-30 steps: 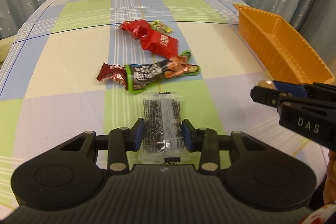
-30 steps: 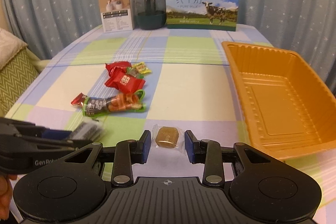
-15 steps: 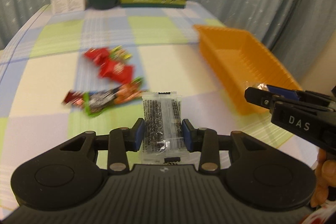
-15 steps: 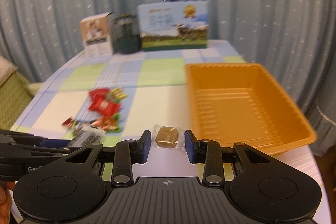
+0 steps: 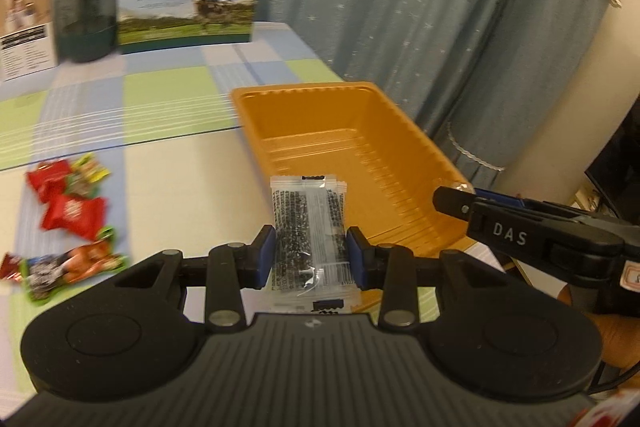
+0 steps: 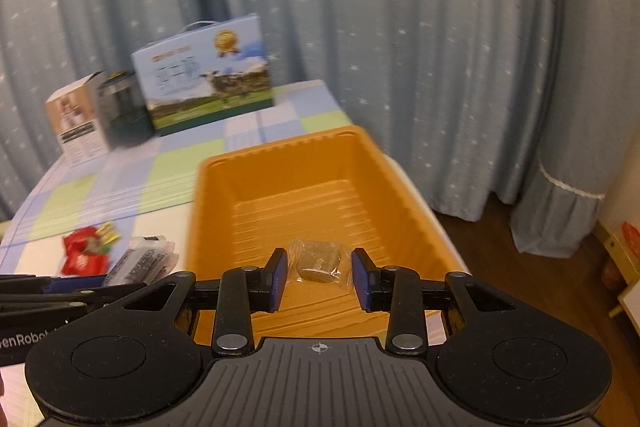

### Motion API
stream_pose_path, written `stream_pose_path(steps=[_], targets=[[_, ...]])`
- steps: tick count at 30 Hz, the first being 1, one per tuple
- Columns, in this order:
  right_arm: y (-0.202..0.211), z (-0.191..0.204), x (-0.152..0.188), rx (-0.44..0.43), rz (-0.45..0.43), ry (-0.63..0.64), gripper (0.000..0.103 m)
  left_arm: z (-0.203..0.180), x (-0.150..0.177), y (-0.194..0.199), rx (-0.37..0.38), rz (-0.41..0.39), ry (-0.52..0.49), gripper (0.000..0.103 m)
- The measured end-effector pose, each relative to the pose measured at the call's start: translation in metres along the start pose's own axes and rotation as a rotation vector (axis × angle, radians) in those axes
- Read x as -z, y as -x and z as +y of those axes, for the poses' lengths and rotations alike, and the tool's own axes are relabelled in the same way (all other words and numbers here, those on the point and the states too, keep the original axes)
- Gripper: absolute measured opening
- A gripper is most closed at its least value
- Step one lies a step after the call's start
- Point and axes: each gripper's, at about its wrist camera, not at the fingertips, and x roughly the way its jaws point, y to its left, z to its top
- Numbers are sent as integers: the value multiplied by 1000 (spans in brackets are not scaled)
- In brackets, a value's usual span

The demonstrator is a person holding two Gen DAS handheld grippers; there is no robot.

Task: Organize snacks
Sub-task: 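Carry the seaweed packet with the left tool while the right tool carries the caramel over the orange tray, then open the left tool dropping the seaweed packet while the right tool releases the caramel into the tray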

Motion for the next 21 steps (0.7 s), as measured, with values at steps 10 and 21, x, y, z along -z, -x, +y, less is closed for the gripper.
stream_pose_path(steps=[10,21], targets=[[-4,-21,-4,23,4,-48,35,-27,-13,-34,43,17,-61,35],[-12,-19,-6,6,18,-66,35,-4,-5,-17,-2,-7,-44,40]])
